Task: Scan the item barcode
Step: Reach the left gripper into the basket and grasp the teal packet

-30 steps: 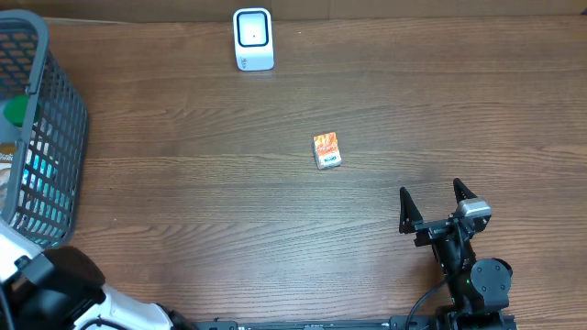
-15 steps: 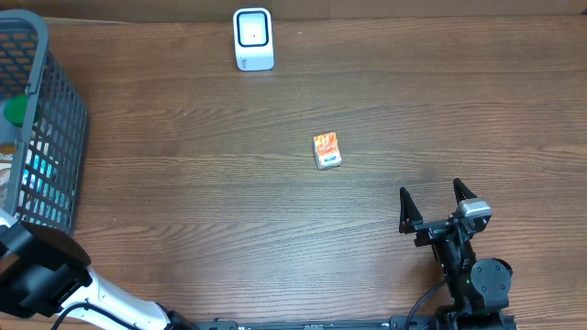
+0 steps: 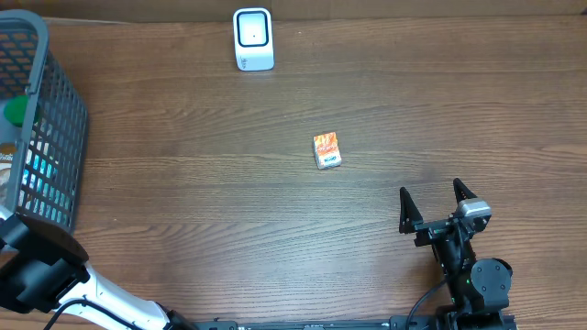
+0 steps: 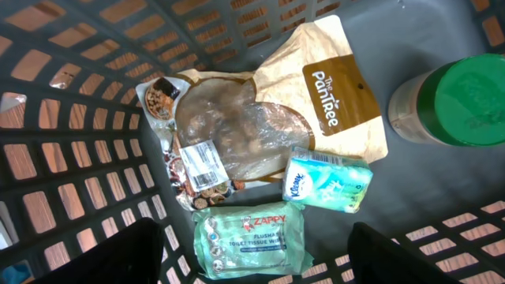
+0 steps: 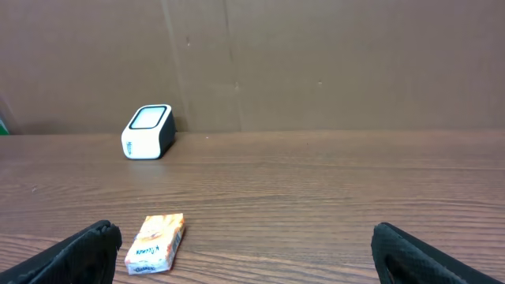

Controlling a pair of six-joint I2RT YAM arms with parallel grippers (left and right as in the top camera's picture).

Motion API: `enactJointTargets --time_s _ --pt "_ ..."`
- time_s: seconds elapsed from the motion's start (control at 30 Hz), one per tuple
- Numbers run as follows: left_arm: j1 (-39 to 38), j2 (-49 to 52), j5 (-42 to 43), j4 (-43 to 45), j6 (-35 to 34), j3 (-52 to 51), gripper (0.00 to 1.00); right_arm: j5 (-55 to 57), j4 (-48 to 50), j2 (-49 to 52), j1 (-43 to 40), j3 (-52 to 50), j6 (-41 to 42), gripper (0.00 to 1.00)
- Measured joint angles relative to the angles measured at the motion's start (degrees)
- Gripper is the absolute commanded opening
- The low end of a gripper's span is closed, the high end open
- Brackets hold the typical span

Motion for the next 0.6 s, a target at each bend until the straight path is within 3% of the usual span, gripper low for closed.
enactJointTargets --time_s 0.3,0.6 --pt "0.0 0.0 0.2 4.8 2.8 -3.9 0.82 0.0 0.0 0.0 0.0 0.0 0.0 1.00" --pt "0.3 0.1 10.0 17.6 14.8 -13.0 0.79 0.0 -0.1 0.0 0.0 0.0 0.0 1.00"
